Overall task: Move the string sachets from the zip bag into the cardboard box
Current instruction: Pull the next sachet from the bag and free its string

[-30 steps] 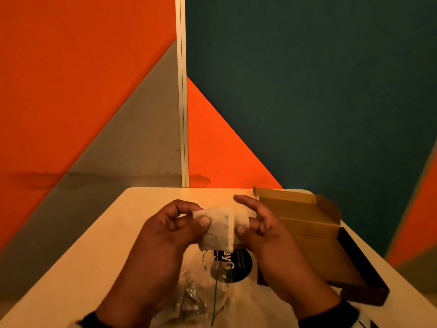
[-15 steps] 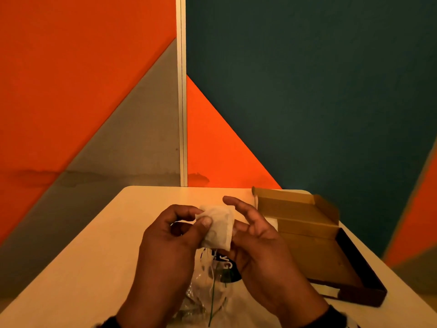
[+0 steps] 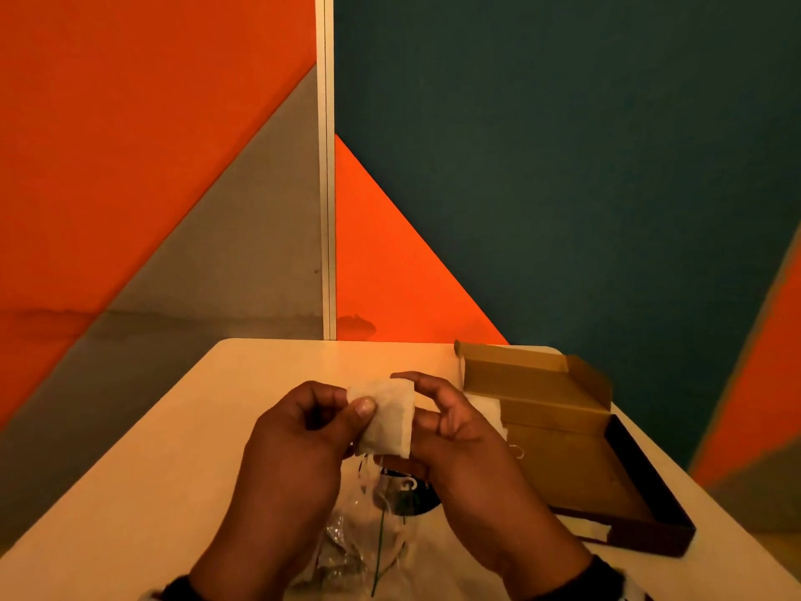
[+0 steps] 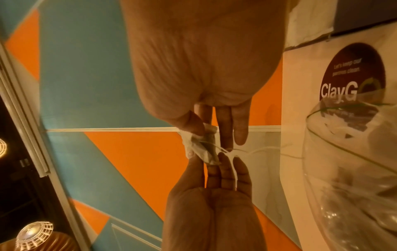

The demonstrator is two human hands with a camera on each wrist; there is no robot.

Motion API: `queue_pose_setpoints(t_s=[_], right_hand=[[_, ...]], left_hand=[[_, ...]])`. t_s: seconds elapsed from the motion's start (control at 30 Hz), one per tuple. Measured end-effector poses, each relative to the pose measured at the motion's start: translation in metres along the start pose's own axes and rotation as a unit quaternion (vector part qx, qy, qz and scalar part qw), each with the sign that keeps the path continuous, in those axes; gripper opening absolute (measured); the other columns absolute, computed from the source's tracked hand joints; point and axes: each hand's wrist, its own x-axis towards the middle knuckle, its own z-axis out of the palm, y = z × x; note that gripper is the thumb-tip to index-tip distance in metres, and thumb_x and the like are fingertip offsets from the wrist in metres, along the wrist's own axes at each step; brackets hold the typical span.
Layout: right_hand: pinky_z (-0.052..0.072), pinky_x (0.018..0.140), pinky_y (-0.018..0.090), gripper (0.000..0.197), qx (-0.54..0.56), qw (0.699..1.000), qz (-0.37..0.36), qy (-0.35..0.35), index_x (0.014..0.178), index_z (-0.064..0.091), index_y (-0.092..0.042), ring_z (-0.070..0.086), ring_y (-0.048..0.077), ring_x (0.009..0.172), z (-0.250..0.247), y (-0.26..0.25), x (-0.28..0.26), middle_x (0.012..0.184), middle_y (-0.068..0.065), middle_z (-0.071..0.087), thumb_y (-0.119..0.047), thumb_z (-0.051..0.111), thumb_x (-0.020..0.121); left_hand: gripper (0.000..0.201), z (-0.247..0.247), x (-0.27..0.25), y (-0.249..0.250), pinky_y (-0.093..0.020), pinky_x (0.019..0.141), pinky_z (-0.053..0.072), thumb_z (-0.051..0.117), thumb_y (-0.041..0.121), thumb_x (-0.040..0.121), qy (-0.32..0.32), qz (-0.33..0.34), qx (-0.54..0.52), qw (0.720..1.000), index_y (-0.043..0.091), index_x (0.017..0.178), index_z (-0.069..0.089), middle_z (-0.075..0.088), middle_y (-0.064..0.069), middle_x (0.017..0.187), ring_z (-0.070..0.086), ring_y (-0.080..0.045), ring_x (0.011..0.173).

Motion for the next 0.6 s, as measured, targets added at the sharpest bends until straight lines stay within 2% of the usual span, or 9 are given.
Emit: queue_pose_setpoints(t_s=[0.07,0.17,0.23,0.3,0.37,0.43,0.47,0.53,0.6], right_hand=[[0.051,0.103,0.050,0.035,0.004,1.000,0.009,0.017,0.117,0.061,-0.038,0.073,0.026,0.104,-0.002,0.001,0.000,0.106,0.001,0.078,-0.010,0.060,0.095],[0.049,0.102,0.060,0.039,0.017,0.999,0.004,0.047,0.113,0.064,-0.042,0.071,0.033,0.104,-0.007,0.004,0.000,0.107,-0.001,0.077,-0.028,0.068,0.077],[0.050,0.099,0.062,0.043,0.010,0.998,-0.007,0.062,0.118,0.062,-0.041,0.072,0.033,0.102,-0.010,0.003,0.000,0.104,0.000,0.076,-0.028,0.076,0.079],[0.052,0.097,0.062,0.047,0.015,0.999,-0.004,0.051,0.121,0.062,-0.034,0.072,0.034,0.101,-0.015,-0.001,-0.001,0.103,0.004,0.076,-0.021,0.080,0.079],[0.051,0.098,0.060,0.048,0.051,0.998,0.000,0.034,0.120,0.066,-0.021,0.070,0.038,0.101,-0.021,-0.005,-0.001,0.108,0.018,0.074,-0.019,0.082,0.075],[0.051,0.095,0.056,0.044,0.085,0.996,-0.003,0.027,0.117,0.068,-0.008,0.065,0.046,0.099,-0.026,-0.005,-0.001,0.113,0.031,0.068,-0.023,0.075,0.076],[0.051,0.095,0.056,0.045,0.083,0.996,0.000,0.027,0.115,0.069,-0.005,0.064,0.050,0.101,-0.028,-0.005,0.000,0.114,0.033,0.067,-0.026,0.073,0.076],[0.051,0.098,0.056,0.043,0.045,0.999,0.010,0.019,0.115,0.071,-0.004,0.064,0.050,0.109,-0.029,-0.005,0.001,0.113,0.026,0.071,-0.028,0.078,0.080],[0.053,0.096,0.053,0.047,0.005,0.999,0.034,0.000,0.116,0.070,-0.007,0.067,0.045,0.110,-0.029,-0.004,0.002,0.111,0.019,0.075,-0.025,0.080,0.074]], left_hand=[[0.012,-0.001,0.000,0.000,-0.046,0.080,0.059,0.074,0.018,0.084,0.005,0.019,0.015,1.000,0.021,0.073,0.069,0.074,-0.007,0.078,0.071,-0.030,0.083],[0.013,-0.001,-0.002,0.002,-0.042,0.075,0.057,0.075,0.021,0.084,0.015,0.043,0.037,0.998,0.024,0.073,0.067,0.071,-0.007,0.076,0.069,-0.030,0.081],[0.013,0.000,-0.004,0.004,-0.046,0.078,0.054,0.075,0.022,0.083,0.012,0.048,0.045,0.998,0.025,0.074,0.066,0.071,-0.007,0.076,0.068,-0.030,0.079],[0.014,0.001,-0.006,0.005,-0.045,0.077,0.054,0.076,0.023,0.082,0.011,0.050,0.051,0.997,0.027,0.074,0.066,0.071,-0.004,0.075,0.068,-0.028,0.078],[0.015,0.001,-0.006,0.005,-0.043,0.075,0.054,0.076,0.023,0.082,0.013,0.057,0.064,0.996,0.028,0.073,0.065,0.071,-0.002,0.075,0.068,-0.026,0.077],[0.016,0.001,-0.006,0.004,-0.041,0.074,0.055,0.077,0.023,0.082,0.014,0.064,0.072,0.995,0.029,0.072,0.065,0.071,-0.002,0.075,0.068,-0.024,0.077],[0.016,0.001,-0.007,0.004,-0.041,0.073,0.055,0.077,0.023,0.081,0.013,0.067,0.077,0.995,0.029,0.072,0.065,0.071,-0.003,0.075,0.068,-0.025,0.077],[0.016,0.002,-0.007,0.004,-0.044,0.075,0.057,0.076,0.022,0.082,0.006,0.070,0.081,0.994,0.028,0.072,0.065,0.071,-0.005,0.076,0.068,-0.026,0.077],[0.015,0.003,-0.009,0.004,-0.046,0.075,0.057,0.076,0.021,0.082,0.000,0.071,0.080,0.994,0.027,0.072,0.066,0.071,-0.007,0.077,0.067,-0.027,0.077]])
